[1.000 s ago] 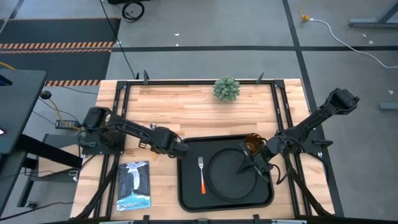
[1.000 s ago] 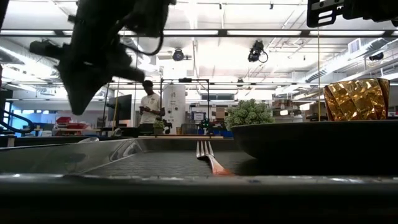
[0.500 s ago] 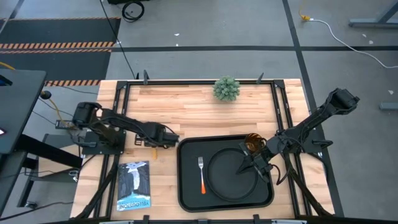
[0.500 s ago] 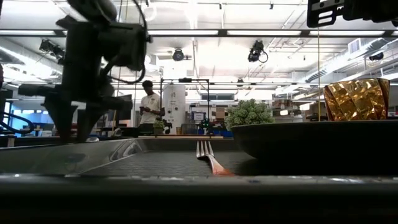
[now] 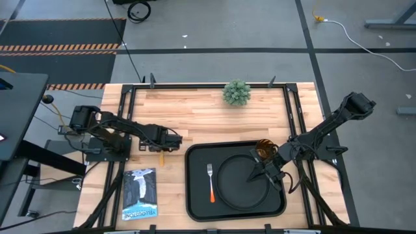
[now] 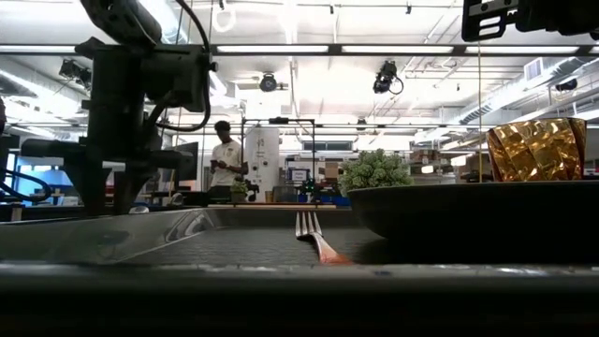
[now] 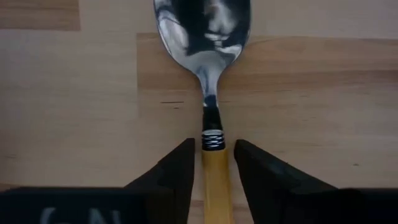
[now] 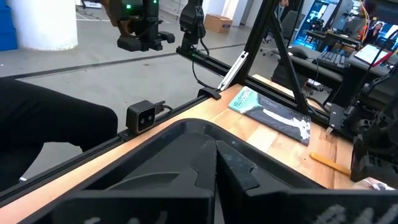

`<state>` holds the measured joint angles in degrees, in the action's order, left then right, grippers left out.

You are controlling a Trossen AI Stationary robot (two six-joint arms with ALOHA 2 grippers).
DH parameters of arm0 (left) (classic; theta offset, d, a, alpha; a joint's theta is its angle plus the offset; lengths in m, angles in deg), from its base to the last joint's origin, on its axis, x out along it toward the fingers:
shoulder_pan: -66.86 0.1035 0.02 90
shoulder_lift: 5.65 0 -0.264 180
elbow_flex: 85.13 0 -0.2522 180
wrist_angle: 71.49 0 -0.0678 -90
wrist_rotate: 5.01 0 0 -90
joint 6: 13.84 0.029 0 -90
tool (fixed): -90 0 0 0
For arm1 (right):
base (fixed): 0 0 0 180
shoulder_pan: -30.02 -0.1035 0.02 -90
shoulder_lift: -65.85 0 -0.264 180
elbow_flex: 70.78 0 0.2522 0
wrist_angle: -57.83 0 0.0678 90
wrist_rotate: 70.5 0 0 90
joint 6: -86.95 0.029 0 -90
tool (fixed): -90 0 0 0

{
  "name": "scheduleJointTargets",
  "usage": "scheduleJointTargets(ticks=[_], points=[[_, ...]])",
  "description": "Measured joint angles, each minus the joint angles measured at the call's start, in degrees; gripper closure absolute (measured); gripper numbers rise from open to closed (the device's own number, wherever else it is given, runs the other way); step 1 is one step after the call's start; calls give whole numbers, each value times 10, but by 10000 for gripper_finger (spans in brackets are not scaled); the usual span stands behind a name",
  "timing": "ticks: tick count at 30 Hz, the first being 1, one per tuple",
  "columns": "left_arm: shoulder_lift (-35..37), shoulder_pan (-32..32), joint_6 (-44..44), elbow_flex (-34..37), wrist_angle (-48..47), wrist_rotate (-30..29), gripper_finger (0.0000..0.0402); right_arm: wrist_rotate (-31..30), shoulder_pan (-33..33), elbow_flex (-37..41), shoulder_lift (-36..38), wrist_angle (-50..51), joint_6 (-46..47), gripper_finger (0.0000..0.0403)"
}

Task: Pick and place plate/cup/fork/spoon on tray
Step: Put the yellow spoon on the black serving tray to the left of the orange fork

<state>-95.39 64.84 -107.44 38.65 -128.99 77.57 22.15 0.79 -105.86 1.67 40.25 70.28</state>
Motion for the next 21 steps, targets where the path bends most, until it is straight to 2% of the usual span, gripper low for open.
scheduleJointTargets(ticks=[9, 21], points=[[-1, 0, -14, 0, 7, 4, 347, 0, 0, 0, 0, 1, 0, 392], [2, -1, -6, -23, 12, -10, 342, 0, 0, 0, 0, 1, 0, 392]])
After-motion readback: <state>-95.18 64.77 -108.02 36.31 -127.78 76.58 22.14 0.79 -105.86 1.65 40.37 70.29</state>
